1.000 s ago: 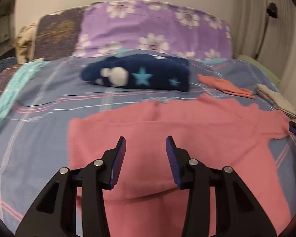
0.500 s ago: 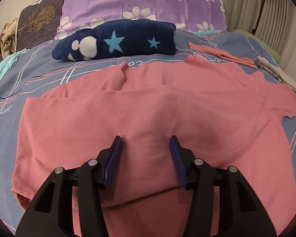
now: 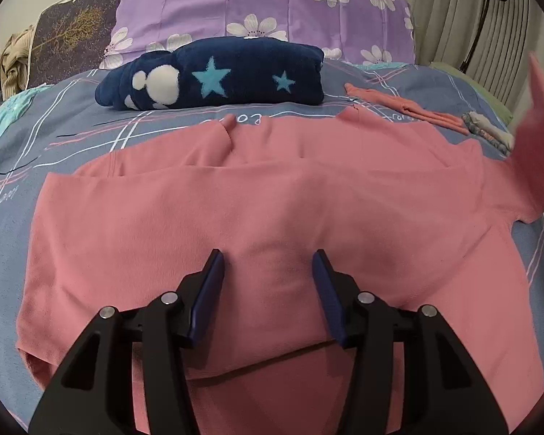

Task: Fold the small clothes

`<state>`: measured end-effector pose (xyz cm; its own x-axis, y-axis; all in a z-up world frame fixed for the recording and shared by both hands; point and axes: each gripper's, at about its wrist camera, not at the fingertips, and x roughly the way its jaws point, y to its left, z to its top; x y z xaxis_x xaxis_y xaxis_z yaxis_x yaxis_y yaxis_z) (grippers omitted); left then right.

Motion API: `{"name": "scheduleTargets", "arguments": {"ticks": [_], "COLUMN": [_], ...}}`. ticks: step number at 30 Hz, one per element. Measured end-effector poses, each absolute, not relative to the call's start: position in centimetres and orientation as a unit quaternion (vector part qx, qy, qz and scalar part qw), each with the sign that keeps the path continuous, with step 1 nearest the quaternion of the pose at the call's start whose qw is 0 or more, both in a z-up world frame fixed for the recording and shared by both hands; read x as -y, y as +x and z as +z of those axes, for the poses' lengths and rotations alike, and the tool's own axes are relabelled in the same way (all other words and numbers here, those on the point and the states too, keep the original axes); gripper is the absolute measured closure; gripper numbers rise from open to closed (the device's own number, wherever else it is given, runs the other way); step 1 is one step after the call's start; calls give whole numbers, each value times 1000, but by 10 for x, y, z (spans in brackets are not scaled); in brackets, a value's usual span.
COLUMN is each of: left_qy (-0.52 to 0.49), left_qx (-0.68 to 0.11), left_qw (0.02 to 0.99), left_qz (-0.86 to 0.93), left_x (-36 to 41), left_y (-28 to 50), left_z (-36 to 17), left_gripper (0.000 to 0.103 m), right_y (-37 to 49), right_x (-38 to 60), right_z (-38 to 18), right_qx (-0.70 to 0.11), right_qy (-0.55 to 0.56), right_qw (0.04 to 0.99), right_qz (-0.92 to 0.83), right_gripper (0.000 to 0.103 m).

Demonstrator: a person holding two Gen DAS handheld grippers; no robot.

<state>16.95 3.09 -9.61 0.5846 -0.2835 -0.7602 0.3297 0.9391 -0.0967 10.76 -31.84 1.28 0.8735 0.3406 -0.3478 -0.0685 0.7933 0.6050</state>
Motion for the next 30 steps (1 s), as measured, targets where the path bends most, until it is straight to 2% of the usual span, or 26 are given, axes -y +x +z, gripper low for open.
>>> {"name": "scheduleTargets", "arguments": {"ticks": [5, 9, 16, 20, 22, 30], "left_qy": [2, -21, -65, -204, -250, -275], "left_qx": [-422, -422, -418, -429, -443, -518], "left_qw": [888, 885, 879, 830, 801, 757], "left_qz": [-184, -196, -220, -293, -316, -288], "left_x": [-38, -43, -52, -63, -58, -3], "left_y": [171, 173, 174, 178, 184, 217], "left_z": [-96, -96, -91, -86, -85, -92], "left_gripper": [51, 50, 46, 45, 40, 38], "right_y": [145, 157, 134, 134, 131, 122], "right_x": [221, 204, 199, 202, 202, 183], "right_z": [-42, -86, -100, -102, -101, -94], "right_qx": [-329, -386, -390, -387, -386, -380], "right_qy": [207, 189, 202, 211, 208, 156], "right_qw": [909, 890, 883, 881, 881, 889], "right_qz": [153, 153, 169, 174, 174, 201], "right_gripper": [96, 94, 92, 92, 92, 87]}}
